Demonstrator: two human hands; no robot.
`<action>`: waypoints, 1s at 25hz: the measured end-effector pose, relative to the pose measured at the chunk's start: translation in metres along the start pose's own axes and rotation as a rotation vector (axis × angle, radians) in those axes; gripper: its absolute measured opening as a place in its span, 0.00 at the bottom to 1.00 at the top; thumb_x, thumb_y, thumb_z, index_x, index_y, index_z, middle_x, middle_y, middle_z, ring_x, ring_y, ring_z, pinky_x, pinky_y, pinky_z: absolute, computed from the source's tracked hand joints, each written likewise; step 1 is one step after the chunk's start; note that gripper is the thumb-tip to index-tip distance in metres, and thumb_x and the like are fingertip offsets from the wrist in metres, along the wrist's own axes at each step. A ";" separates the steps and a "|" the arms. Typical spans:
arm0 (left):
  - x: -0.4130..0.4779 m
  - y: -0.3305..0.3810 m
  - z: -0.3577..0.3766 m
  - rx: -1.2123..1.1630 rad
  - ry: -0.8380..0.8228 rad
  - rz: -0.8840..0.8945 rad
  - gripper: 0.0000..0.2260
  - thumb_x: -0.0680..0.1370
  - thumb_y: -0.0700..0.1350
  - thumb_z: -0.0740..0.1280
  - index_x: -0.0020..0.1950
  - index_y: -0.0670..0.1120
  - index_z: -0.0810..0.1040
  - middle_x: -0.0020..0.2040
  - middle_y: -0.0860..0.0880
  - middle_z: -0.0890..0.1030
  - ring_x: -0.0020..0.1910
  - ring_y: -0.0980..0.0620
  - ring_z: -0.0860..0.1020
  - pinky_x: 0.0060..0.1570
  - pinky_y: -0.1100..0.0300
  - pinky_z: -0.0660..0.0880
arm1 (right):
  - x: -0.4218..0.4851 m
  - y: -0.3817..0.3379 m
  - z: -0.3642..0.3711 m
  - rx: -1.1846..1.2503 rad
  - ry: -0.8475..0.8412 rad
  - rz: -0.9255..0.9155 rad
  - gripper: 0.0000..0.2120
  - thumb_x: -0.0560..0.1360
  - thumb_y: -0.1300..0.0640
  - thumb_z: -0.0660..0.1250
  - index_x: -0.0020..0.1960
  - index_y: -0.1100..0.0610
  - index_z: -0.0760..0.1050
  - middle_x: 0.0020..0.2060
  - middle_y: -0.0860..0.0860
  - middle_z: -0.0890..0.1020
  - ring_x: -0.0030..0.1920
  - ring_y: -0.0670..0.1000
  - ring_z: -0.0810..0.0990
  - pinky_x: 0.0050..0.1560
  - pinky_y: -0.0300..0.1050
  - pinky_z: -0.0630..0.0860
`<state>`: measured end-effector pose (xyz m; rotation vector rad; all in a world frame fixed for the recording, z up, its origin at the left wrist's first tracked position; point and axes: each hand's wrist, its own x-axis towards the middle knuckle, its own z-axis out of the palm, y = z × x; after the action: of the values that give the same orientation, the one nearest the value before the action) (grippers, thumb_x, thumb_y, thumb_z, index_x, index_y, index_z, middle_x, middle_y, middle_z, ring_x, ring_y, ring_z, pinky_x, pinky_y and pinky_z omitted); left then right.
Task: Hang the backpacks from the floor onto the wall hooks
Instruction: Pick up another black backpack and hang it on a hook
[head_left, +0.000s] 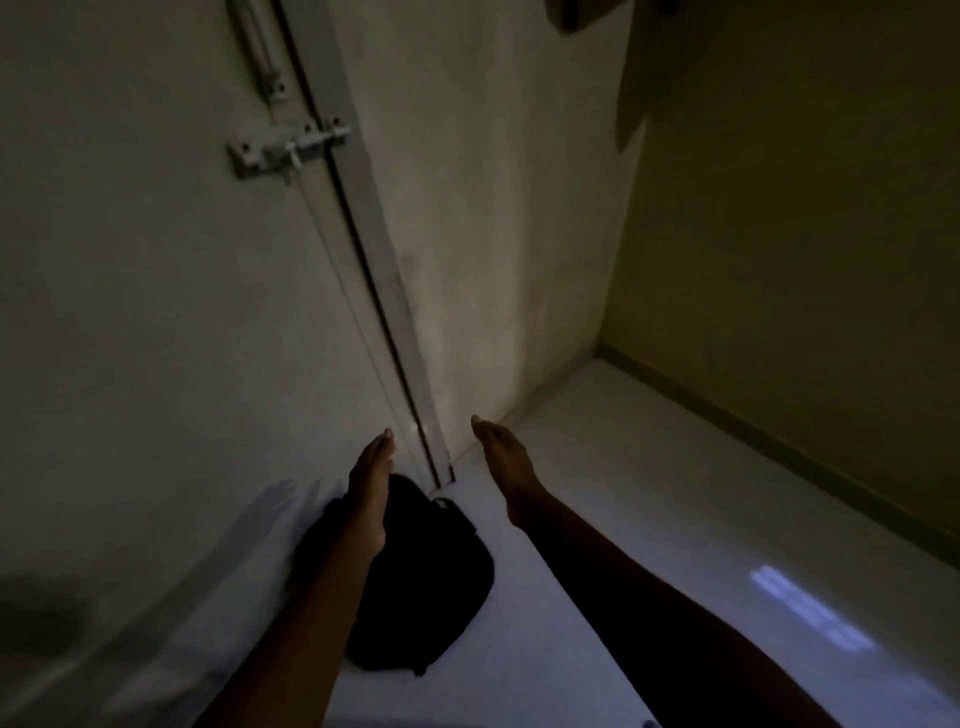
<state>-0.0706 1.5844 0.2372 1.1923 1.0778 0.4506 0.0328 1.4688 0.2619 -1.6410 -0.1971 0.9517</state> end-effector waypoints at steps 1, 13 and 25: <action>0.007 -0.013 -0.032 0.032 -0.006 -0.029 0.22 0.79 0.51 0.59 0.72 0.47 0.66 0.72 0.45 0.69 0.70 0.44 0.67 0.72 0.50 0.61 | 0.001 0.018 0.028 0.000 0.000 0.039 0.29 0.76 0.41 0.60 0.71 0.56 0.67 0.69 0.51 0.71 0.68 0.53 0.69 0.72 0.46 0.64; 0.166 -0.228 -0.254 0.308 0.131 -0.246 0.21 0.79 0.48 0.59 0.71 0.42 0.66 0.72 0.44 0.68 0.71 0.44 0.67 0.71 0.49 0.63 | 0.132 0.280 0.273 -0.484 -0.169 0.105 0.27 0.76 0.45 0.63 0.70 0.56 0.65 0.69 0.55 0.70 0.69 0.54 0.69 0.68 0.46 0.65; 0.307 -0.386 -0.295 0.066 0.173 -0.162 0.18 0.79 0.42 0.60 0.69 0.40 0.69 0.68 0.41 0.73 0.68 0.44 0.71 0.66 0.53 0.67 | 0.319 0.430 0.403 -0.280 0.085 0.294 0.42 0.71 0.39 0.66 0.73 0.62 0.54 0.71 0.61 0.65 0.70 0.62 0.67 0.67 0.52 0.67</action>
<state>-0.2724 1.8369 -0.2375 1.1284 1.3360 0.4004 -0.1793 1.8205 -0.2674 -2.0033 -0.0305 1.1097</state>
